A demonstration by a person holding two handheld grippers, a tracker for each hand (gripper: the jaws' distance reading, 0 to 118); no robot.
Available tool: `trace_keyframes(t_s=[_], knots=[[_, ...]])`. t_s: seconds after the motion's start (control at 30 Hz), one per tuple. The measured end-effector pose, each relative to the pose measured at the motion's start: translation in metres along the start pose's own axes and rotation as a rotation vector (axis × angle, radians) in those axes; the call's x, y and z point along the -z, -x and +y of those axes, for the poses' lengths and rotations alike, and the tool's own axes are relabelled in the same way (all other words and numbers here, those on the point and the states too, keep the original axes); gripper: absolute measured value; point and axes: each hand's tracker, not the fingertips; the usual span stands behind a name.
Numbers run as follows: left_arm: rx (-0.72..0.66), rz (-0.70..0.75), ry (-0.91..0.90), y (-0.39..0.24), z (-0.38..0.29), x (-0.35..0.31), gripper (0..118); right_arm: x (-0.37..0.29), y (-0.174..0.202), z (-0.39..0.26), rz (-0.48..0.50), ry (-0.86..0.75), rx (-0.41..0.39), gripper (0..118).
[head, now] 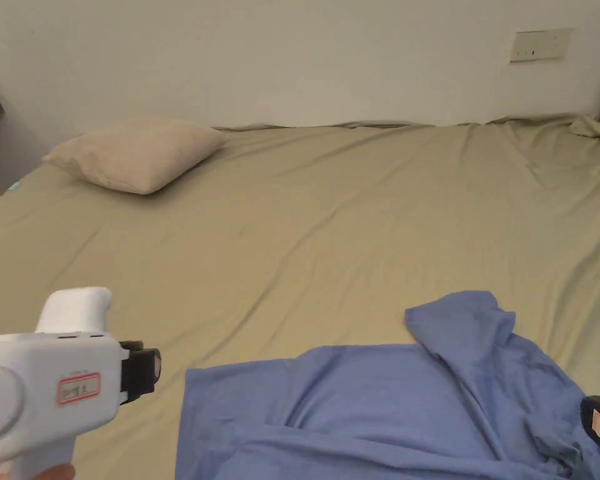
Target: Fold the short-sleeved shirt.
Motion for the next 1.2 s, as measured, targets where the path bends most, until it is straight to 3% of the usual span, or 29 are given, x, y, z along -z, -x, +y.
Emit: trace_keyframes(t_s=[0.07,0.27,0.3,0.33,0.37,0.4,0.57,0.6,0.63,0.7,0.73,0.77,0.8,0.97,1.0,1.03,1.07,1.1,1.2], knots=[[0.035,0.07,0.055,0.001,0.015,0.038,0,0.008,0.003,0.003,0.004,-0.007,0.001,2],[-0.071,0.01,0.271,0.021,0.035,0.174,0,0.03,0.0,0.004,0.044,0.027,0.043,2],[-0.087,0.003,0.311,0.029,0.036,0.199,6,0.034,-0.001,0.004,0.04,0.036,0.042,2],[-0.1,-0.003,0.345,0.034,0.037,0.218,49,0.037,-0.001,0.004,0.038,0.045,0.04,2],[-0.207,0.003,0.447,0.037,0.032,0.237,94,0.04,-0.002,0.003,0.038,0.06,0.039,2],[-0.21,0.013,0.505,0.039,0.027,0.256,100,0.044,-0.003,0.003,0.037,0.07,0.042,2],[-0.083,0.13,0.554,0.049,0.022,0.305,100,0.064,-0.004,0.003,0.039,0.118,0.041,2],[-0.097,0.084,0.551,0.043,0.022,0.304,98,0.067,-0.003,0.002,0.042,0.123,0.042,2],[-0.073,0.096,0.544,0.038,0.022,0.294,75,0.071,-0.003,0.001,0.044,0.131,0.044,2],[0.092,0.07,0.533,0.031,0.032,0.287,11,0.078,-0.005,-0.001,0.057,0.142,0.047,2],[0.113,0.092,0.533,0.032,0.034,0.279,5,0.082,-0.006,-0.002,0.06,0.149,0.048,2],[0.139,0.094,0.527,0.038,0.04,0.274,5,0.087,-0.009,-0.002,0.063,0.16,0.05,2],[-0.018,0.002,0.494,0.036,0.038,0.269,5,0.093,-0.013,-0.001,0.066,0.163,0.053,2],[-0.042,-0.06,0.4,0.034,0.04,0.237,5,0.138,-0.052,0.033,0.028,0.159,0.065,6],[-0.056,-0.079,0.38,0.033,0.039,0.228,5,0.154,-0.067,0.043,-0.014,0.165,0.098,34],[-0.092,-0.112,0.374,0.031,0.035,0.221,5,0.172,-0.081,0.05,-0.031,0.186,0.117,96],[-0.079,-0.125,0.359,0.028,0.034,0.214,5,0.196,-0.099,0.056,-0.042,0.201,0.146,118],[-0.071,-0.129,0.35,0.024,0.032,0.205,5,0.219,-0.124,0.057,-0.068,0.197,0.179,118],[-0.052,-0.134,0.357,0.016,0.029,0.193,5,0.297,-0.167,0.063,-0.113,0.42,0.266,118]])
